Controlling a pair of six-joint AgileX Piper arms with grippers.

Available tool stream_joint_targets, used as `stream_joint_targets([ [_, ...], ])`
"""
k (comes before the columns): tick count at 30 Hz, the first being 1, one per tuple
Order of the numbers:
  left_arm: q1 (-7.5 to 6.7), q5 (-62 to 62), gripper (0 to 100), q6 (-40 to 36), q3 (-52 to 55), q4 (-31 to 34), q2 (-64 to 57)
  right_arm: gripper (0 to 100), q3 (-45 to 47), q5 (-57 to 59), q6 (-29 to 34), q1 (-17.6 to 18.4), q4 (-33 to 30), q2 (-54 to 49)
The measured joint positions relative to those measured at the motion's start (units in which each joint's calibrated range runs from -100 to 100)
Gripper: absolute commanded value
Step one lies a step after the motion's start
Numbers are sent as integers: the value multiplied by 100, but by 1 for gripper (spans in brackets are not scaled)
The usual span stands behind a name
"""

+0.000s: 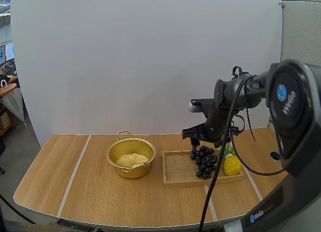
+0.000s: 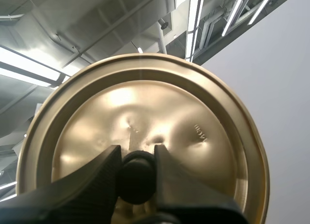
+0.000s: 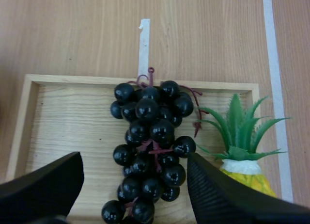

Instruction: Open the pot, put the grape inside, and close it

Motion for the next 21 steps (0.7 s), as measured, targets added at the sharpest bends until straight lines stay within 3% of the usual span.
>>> stream_joint_targets([
  [21, 0, 0, 0, -8, 0, 0, 0, 100, -5, -857, -356, -15, 249, 865],
])
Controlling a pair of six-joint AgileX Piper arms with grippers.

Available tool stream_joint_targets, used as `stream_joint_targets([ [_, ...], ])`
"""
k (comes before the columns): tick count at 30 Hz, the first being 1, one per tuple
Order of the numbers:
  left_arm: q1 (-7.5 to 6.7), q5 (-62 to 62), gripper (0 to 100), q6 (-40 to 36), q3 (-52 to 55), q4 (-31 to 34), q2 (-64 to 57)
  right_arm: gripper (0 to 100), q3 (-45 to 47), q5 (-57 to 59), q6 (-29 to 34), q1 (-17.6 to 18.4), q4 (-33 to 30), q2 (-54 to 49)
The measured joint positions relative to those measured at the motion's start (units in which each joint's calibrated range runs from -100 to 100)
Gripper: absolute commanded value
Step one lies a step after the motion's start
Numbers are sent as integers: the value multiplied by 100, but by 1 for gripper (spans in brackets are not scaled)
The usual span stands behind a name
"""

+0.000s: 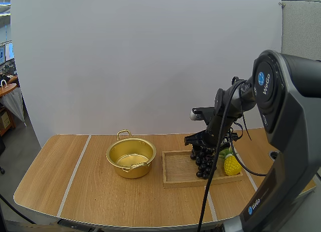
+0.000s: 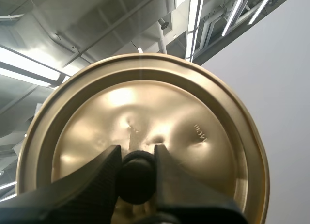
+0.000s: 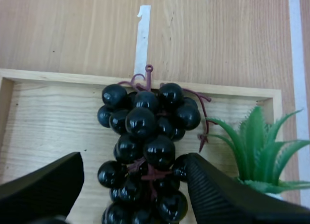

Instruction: Open the pot, put the grape inside, and close it

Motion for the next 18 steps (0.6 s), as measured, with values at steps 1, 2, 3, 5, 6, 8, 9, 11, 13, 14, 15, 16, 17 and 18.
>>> stream_joint_targets([
  [1, 0, 0, 0, 0, 0, 0, 0, 100, 0, -42, 0, 0, 0, 52],
  [2, 0, 0, 0, 0, 0, 0, 0, 100, 0, -92, 0, 0, 0, 149],
  [3, 0, 0, 0, 0, 0, 0, 0, 100, 0, -152, 0, 0, 0, 224],
  [5, 0, 0, 0, 0, 0, 0, 0, 100, 0, -257, -11, 0, 0, 360],
  [6, 0, 0, 0, 0, 0, 0, 0, 100, 0, -338, -22, 0, 0, 430],
  [8, 0, 0, 0, 0, 0, 0, 0, 100, 0, -448, -34, 0, 0, 536],
  [9, 0, 0, 0, 0, 0, 0, 0, 100, 0, -494, -44, 0, 0, 591],
  [11, 0, 0, 0, 0, 0, 0, 0, 100, -10, -545, -71, 0, 0, 675],
  [13, 0, 0, 0, 0, 0, 0, 0, 100, -10, -600, -94, 0, 0, 734],
  [14, 0, 0, 0, 0, 0, 0, 0, 100, -10, -624, -107, 0, 7, 747],
  [15, 0, 0, 0, 0, 0, 0, 0, 100, -10, -663, -107, 0, 7, 784],
  [16, 0, 0, 0, 0, 0, 12, 0, 100, -15, -684, -117, 0, 7, 815],
  [17, 0, 0, 0, 0, 0, 12, 0, 100, -27, -701, -128, 0, 7, 853],
  [18, 0, 0, 0, 0, 0, 12, 0, 100, -32, -748, -128, 0, 7, 889],
])
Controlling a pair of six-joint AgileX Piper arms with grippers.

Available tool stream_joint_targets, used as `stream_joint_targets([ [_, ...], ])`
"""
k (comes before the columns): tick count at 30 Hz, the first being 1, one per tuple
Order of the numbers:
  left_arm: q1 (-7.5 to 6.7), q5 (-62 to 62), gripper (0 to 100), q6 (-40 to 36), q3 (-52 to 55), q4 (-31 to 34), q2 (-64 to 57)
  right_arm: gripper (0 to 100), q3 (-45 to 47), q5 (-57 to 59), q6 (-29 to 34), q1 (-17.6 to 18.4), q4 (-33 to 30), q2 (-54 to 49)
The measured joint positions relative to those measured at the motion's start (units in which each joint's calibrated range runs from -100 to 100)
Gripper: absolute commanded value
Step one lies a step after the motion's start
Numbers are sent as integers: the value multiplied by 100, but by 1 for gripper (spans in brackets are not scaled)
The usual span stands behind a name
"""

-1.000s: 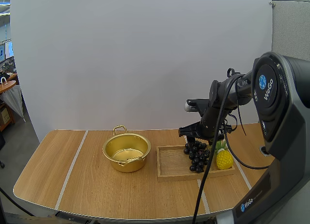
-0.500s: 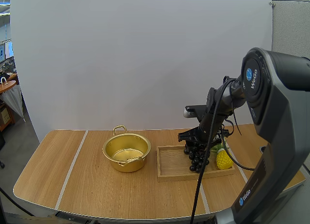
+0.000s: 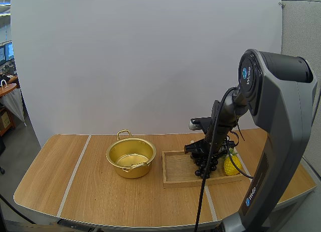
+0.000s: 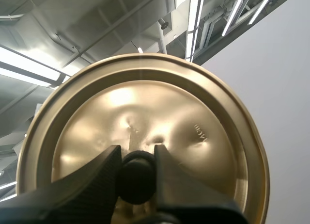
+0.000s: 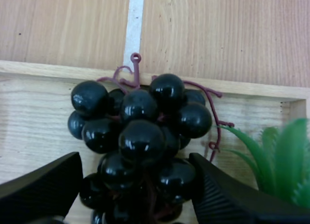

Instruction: Open the pot, put the grape inside, and close it

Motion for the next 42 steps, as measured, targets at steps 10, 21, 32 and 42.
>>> stream_joint_targets([
  [10, 0, 0, 0, 0, 0, 0, 0, 0, -45, -148, -10, -3, 64, 84],
  [21, 0, 0, 0, 0, 0, 0, 0, 0, -45, -99, -10, -3, 122, 41],
  [32, 0, 0, 0, 0, 0, 0, 0, 0, -197, 1386, -10, -3, 239, -1835],
  [42, 0, 0, 0, 0, 0, 0, 0, 0, -1399, 3711, -659, -3, 1262, -3088],
])
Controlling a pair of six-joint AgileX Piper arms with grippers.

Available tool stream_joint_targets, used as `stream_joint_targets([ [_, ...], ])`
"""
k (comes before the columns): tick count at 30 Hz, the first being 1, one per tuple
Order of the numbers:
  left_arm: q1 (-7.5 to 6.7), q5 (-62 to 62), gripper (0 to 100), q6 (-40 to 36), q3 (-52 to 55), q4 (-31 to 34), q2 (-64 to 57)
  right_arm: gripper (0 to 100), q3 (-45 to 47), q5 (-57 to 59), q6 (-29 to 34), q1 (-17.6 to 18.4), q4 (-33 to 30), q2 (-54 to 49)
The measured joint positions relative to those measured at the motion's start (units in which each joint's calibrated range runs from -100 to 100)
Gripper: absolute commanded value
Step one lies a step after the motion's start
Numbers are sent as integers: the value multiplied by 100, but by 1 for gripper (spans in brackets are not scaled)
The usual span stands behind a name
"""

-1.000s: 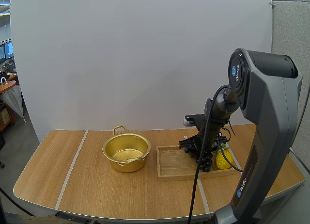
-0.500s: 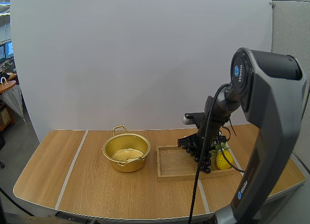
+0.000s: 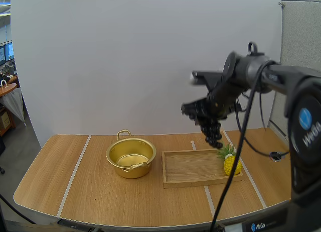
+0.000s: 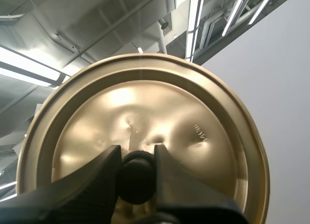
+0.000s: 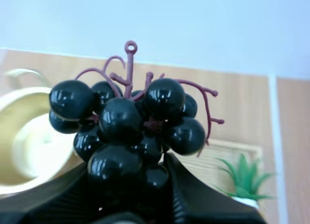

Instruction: Open the pot, put the grape inside, and close it

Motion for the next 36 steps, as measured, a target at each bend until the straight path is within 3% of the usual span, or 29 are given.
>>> stream_joint_targets([
  [6, 0, 0, 0, 0, 0, 0, 0, 0, -733, 731, -248, 240, 491, -17],
  [16, 0, 0, 0, 0, 0, 0, 0, 0, -1098, 771, -188, 1254, 538, 377],
  [22, 0, 0, 0, 0, 0, 0, 0, 0, -1313, 734, -132, 1648, 508, 1041],
  [36, 0, 0, 0, 0, 0, 0, 0, 0, -1697, -327, 98, 1982, -26, 2748],
])
